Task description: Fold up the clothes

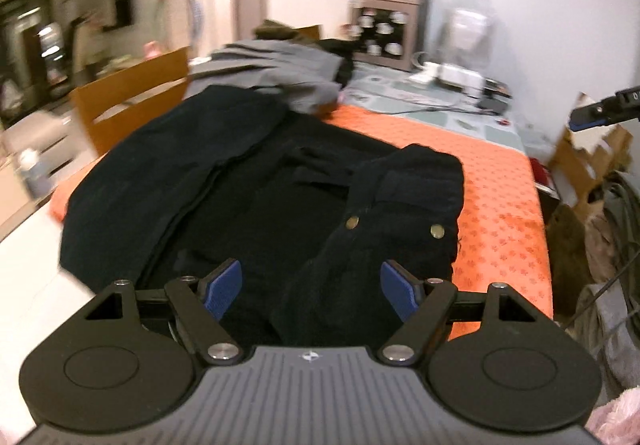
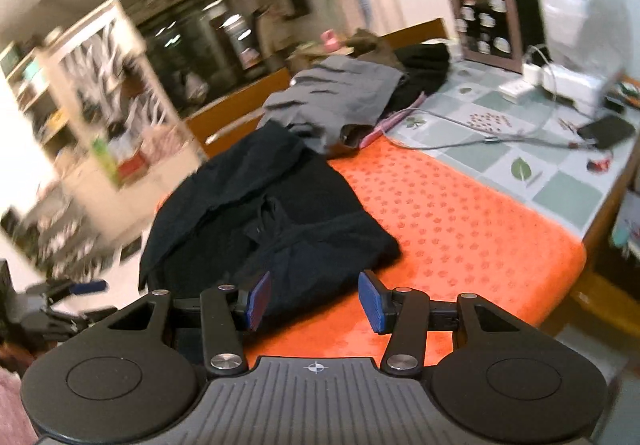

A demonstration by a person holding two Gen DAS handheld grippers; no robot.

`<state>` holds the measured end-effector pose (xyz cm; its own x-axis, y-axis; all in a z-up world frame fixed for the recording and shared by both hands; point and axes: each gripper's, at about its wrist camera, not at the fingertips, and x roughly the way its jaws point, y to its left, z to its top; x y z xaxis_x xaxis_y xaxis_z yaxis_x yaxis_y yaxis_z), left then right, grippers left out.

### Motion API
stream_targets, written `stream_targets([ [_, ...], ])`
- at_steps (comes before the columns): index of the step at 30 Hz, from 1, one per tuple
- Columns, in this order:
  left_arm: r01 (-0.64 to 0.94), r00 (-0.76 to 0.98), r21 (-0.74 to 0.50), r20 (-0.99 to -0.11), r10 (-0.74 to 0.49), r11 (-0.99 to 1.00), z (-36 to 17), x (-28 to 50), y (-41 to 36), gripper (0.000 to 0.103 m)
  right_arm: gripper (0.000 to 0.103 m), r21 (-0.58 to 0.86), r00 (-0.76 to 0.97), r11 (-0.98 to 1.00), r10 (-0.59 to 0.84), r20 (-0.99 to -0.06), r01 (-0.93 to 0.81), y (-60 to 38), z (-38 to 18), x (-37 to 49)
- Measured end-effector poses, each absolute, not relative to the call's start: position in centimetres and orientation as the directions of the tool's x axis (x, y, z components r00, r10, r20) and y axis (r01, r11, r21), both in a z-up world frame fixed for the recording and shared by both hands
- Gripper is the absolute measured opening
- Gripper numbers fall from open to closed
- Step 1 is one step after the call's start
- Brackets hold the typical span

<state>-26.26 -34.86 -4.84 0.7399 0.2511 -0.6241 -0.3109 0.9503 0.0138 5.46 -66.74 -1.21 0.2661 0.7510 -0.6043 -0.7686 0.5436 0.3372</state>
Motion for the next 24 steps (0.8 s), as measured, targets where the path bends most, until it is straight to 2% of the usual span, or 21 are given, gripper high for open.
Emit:
stream_targets([
  [6,-0.445,0.695,-0.048,-0.649,0.311,0.894,-6.4,-28.4,-39.5,0.083,0.056,0.271,0.218,0.478,0.741,-0.635,-0.836,-68.3,-1.4,8.6],
  [12,-0.529,0.634,-0.013,-0.670,0.386,0.848,-9.7,-27.4,-42.7,0.083,0.058,0.180,0.240,0.468,0.701,-0.671,-0.865,-65.7,-5.3,9.3],
  [19,-0.577,0.566,0.055,-0.693,0.448,0.815,-11.4,-27.1,-44.3,0.084,0.058,0.168,0.216,0.458,0.672,-0.708,-0.873,-60.8,-10.1,11.1],
  [21,-0.590,0.547,0.065,-0.702,0.457,0.805,-12.1,-27.4,-44.3,0.084,0.057,0.189,0.206,0.471,0.665,-0.718,-0.862,-59.7,-11.1,12.1],
  [24,-0.598,0.537,0.074,-0.703,0.467,0.798,-12.9,-27.0,-44.2,0.083,0.056,0.328,0.175,0.543,0.680,-0.712,-0.773,-58.8,-12.7,14.5],
])
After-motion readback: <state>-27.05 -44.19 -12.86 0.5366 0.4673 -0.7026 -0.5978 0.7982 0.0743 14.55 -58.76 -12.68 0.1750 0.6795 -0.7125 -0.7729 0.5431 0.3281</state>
